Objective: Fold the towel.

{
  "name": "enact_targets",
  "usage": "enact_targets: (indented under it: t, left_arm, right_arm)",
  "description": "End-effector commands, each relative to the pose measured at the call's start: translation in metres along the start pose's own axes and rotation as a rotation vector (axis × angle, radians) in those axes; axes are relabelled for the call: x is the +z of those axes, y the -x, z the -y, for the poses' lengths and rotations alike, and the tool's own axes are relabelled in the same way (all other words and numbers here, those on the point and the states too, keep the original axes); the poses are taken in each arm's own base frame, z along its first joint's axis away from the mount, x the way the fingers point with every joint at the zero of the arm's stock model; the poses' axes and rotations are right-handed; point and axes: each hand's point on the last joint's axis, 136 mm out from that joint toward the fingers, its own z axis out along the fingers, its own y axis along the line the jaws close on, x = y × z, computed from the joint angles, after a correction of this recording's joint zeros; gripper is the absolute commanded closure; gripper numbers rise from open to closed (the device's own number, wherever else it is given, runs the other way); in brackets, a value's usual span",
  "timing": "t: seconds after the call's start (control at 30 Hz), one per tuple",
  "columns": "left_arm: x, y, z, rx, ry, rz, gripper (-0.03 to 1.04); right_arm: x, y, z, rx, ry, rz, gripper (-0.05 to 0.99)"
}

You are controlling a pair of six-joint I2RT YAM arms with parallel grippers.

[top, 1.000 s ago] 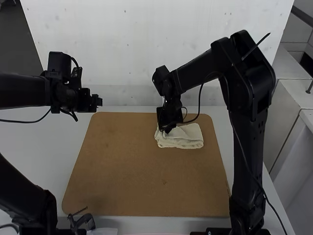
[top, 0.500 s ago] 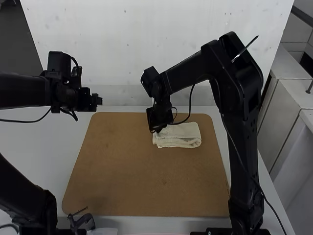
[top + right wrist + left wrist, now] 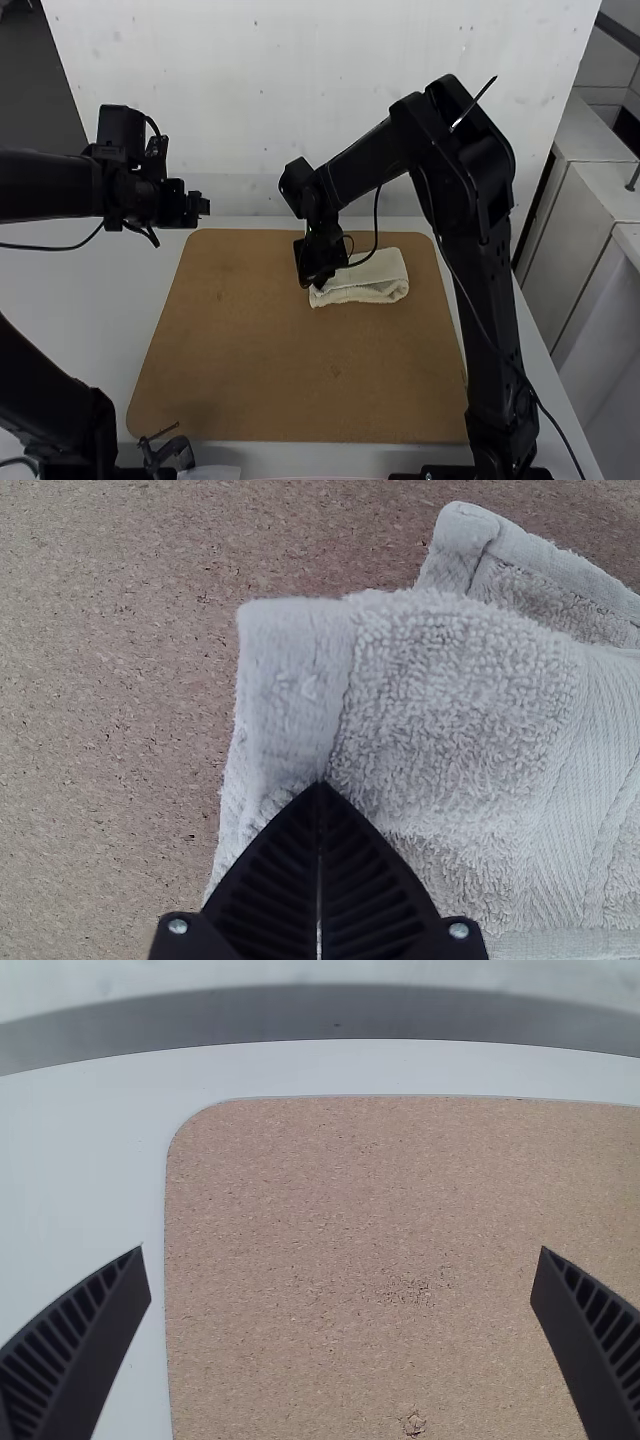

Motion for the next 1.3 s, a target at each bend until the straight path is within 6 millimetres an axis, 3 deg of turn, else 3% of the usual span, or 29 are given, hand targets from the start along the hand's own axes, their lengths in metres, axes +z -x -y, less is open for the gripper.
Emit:
enact_targets:
  t: [0.0,0.1,0.27,0.33,0.5,0.57,0.77,0.93,1.1,1.27]
  left_arm:
    - [-0.006,0.004,-0.002,0.006,-0.004,0.025,0.03]
    - [-0.006,0.004,-0.003,0.004,-0.002,0.027,0.03]
    - [-0.008,0.005,-0.003,0.004,-0.002,0.031,0.03]
    - [-0.009,0.007,-0.003,0.007,-0.002,0.039,0.03]
    - [-0.015,0.014,-0.002,0.018,-0.002,0.062,0.03]
    - [-0.016,0.015,-0.001,0.023,-0.003,0.066,0.03]
    - [-0.022,0.019,-0.001,0.032,0.000,0.086,0.03]
    - [-0.028,0.023,-0.003,0.035,0.012,0.106,0.03]
    - [-0.030,0.023,-0.001,0.037,0.008,0.110,0.04]
    - [-0.043,0.030,0.009,0.057,0.001,0.152,0.04]
  right_arm:
    - [-0.002,0.010,-0.009,0.015,0.012,0.021,0.91]
    - [-0.011,0.017,-0.007,0.027,0.021,0.042,0.91]
    - [-0.045,0.041,0.002,0.068,0.052,0.120,0.91]
    - [-0.061,0.050,0.010,0.086,0.060,0.151,0.74]
    - [-0.087,0.064,0.040,0.141,0.059,0.196,0.13]
    - [-0.096,0.067,0.054,0.165,0.058,0.214,-0.01]
    - [-0.101,0.063,0.116,0.246,0.007,0.270,-0.03]
    - [-0.113,0.053,0.180,0.334,-0.054,0.341,-0.03]
    - [-0.129,0.031,0.242,0.402,-0.132,0.442,-0.03]
    - [-0.149,-0.002,0.283,0.460,-0.195,0.546,-0.03]
